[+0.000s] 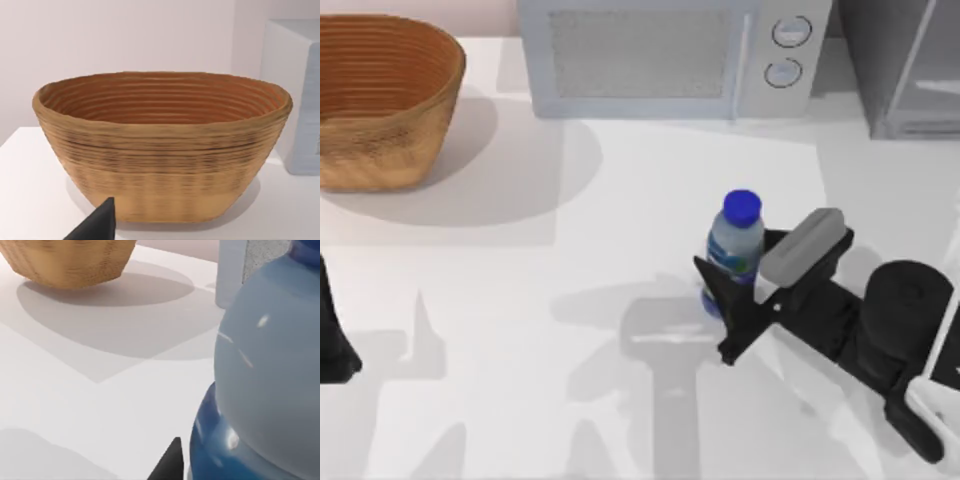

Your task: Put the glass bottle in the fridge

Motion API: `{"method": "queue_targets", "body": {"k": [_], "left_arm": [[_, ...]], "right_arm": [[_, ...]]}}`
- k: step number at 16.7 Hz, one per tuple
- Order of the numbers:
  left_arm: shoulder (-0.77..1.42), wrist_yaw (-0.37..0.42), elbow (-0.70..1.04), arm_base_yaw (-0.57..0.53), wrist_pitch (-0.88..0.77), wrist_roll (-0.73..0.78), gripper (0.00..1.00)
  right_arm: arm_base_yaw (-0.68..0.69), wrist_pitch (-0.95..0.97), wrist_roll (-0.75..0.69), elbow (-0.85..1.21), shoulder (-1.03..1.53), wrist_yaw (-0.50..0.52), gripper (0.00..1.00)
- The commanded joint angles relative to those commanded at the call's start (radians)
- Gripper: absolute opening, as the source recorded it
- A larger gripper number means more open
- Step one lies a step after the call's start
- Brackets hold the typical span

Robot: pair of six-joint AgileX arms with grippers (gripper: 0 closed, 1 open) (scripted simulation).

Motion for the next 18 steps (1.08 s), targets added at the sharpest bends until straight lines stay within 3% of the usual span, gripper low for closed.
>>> {"method": "queue_targets", "body": {"k": [7,18], "left_arm": [[0.0,0.0,0.0,0.0,0.0,0.0,1.0],[0.0,0.0,0.0,0.0,0.0,0.0,1.0]], "right_arm": [[-0.011,-0.006,0.001,-0.005,-0.01,-0.006,0.01],[-0.176,-0.103,-0.021,-0.076,-0.174,-0.173,0.01]]}}
